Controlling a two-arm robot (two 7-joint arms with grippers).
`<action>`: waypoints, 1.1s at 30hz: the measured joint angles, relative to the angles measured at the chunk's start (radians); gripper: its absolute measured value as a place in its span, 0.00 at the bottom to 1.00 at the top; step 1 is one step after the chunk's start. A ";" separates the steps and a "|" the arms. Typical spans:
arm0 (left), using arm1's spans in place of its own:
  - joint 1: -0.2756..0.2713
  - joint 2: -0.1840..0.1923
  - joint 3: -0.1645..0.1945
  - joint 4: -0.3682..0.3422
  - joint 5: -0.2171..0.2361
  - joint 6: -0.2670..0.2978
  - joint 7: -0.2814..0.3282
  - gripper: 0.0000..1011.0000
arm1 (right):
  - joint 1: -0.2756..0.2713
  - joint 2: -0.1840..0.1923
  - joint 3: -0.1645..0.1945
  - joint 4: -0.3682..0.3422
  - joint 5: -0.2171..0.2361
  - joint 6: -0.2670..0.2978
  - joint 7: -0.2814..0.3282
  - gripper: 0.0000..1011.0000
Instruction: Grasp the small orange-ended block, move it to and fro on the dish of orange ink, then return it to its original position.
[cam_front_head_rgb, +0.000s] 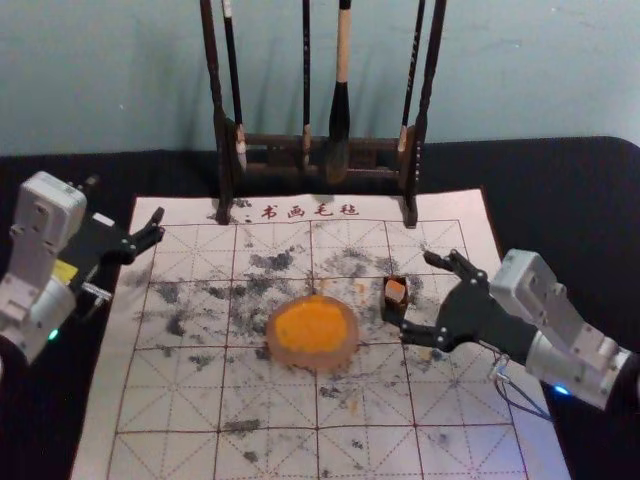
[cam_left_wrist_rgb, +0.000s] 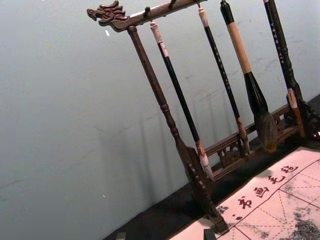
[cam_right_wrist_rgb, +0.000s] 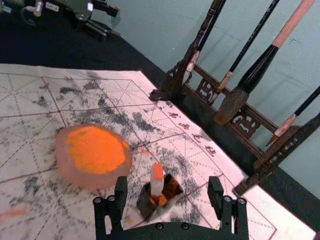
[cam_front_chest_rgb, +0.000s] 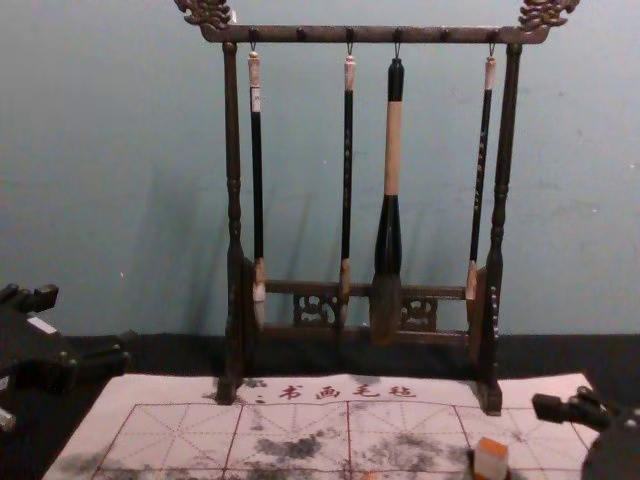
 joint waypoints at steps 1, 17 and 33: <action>0.000 0.000 0.000 0.000 0.000 0.000 0.000 0.99 | 0.005 -0.006 0.000 0.006 0.000 0.001 0.002 0.99; 0.000 0.000 0.000 0.000 0.000 0.000 0.000 0.99 | 0.041 -0.081 0.012 0.060 -0.012 0.042 0.037 0.99; 0.000 0.000 0.000 0.000 0.000 0.000 0.000 0.99 | 0.032 -0.103 0.036 0.063 -0.036 0.059 0.069 0.99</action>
